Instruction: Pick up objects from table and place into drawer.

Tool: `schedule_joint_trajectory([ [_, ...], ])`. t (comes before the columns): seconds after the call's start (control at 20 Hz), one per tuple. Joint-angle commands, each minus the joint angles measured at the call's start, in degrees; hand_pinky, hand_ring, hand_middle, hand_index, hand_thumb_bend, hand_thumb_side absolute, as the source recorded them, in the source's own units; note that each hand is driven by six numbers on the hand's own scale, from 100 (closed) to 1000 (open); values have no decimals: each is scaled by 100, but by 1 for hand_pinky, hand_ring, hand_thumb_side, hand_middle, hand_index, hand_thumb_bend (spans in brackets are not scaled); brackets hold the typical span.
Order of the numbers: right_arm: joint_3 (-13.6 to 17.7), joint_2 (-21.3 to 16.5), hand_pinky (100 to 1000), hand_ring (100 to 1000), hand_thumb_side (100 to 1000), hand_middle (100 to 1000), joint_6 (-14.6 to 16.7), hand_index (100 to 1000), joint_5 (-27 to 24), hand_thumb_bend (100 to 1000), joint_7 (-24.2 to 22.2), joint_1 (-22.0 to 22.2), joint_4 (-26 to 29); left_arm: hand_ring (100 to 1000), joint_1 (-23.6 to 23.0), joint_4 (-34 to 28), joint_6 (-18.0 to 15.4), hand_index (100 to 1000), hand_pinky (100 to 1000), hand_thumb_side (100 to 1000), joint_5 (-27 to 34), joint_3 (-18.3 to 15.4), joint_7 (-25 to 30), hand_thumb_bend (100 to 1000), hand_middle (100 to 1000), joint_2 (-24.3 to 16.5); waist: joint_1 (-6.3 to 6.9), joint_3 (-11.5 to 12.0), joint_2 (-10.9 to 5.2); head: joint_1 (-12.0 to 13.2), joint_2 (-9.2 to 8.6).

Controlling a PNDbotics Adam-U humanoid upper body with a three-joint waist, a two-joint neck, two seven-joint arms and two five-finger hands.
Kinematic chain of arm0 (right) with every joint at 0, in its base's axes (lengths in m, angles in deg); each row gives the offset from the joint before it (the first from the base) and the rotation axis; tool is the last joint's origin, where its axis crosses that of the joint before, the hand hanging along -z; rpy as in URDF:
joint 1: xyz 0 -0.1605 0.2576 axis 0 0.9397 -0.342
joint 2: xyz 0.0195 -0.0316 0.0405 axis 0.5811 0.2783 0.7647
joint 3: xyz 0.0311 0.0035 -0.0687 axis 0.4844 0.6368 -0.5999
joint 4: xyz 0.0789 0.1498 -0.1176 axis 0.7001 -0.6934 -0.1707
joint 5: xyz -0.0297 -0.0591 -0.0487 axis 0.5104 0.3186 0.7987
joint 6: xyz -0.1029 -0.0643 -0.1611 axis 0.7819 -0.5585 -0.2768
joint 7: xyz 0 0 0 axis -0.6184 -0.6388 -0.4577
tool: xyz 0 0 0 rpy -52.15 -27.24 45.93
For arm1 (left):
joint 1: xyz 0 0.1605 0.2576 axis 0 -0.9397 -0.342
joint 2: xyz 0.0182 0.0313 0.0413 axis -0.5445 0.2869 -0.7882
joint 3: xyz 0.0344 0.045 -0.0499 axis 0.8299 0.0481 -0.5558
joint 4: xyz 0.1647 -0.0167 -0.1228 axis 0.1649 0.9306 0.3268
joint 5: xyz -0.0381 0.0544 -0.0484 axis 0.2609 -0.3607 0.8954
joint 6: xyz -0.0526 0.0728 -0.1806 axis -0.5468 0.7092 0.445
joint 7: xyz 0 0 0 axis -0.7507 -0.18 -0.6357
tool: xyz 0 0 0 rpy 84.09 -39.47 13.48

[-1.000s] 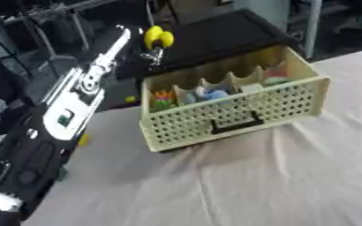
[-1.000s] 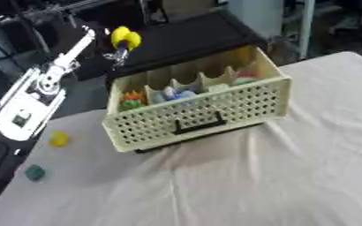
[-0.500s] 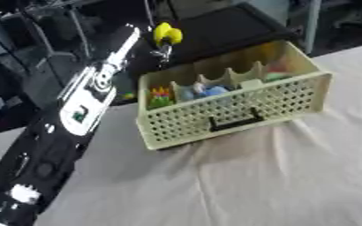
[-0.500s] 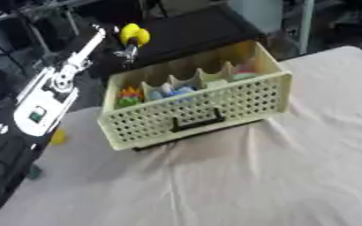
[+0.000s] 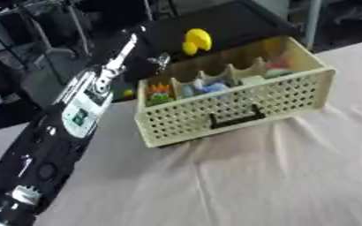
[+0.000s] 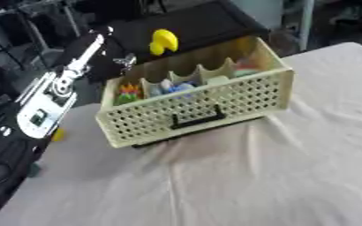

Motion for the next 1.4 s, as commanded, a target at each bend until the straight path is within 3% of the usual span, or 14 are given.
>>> schedule_joint_trajectory([
  [0.05, 11, -45, 508, 396, 441, 356, -17, 820, -6, 100, -9, -23, 90, 437, 44, -25, -12, 985, 194, 696, -26, -72, -43, 248, 697, -176, -63, 15, -104, -10, -24],
  [0.8, -28, -46, 512, 396, 446, 355, -55, 822, -10, 100, -58, 20, 90, 429, 22, -149, 50, 966, 178, 701, 253, -139, -197, 250, 691, -218, -63, 40, -138, -15, -15],
  [0.9, -27, -66, 511, 397, 446, 356, -62, 822, -9, 100, -67, 58, 90, 441, -25, -317, 40, 944, 184, 748, 361, -159, -323, 227, 703, -264, -63, 82, -189, -43, 37],
  [0.95, -16, -94, 510, 398, 447, 357, -60, 821, -7, 100, -59, 91, 90, 458, -78, -512, 30, 917, 202, 829, 462, -164, -504, 238, 715, -329, -63, 125, -229, -75, 81],
  [1.05, 11, -173, 508, 401, 449, 360, -41, 819, -1, 100, -30, 167, 90, 488, -252, -1097, 43, 893, 253, 876, 759, -136, -1030, 276, 748, -510, -83, 236, -315, -146, 233],
  [1.2, 58, -362, 503, 404, 450, 365, 65, 817, 8, 100, 20, 266, 90, 508, -607, -2311, 208, 868, 287, 889, 1727, -349, -2055, 248, 761, -819, -158, 463, -462, -196, 625],
  [1.4, 113, -604, 502, 408, 464, 370, 215, 815, -2, 100, 47, 412, 90, 524, -1293, -3918, 345, 850, 334, 903, 3078, -756, -3302, 221, 763, -1343, -291, 762, -619, -323, 934],
])
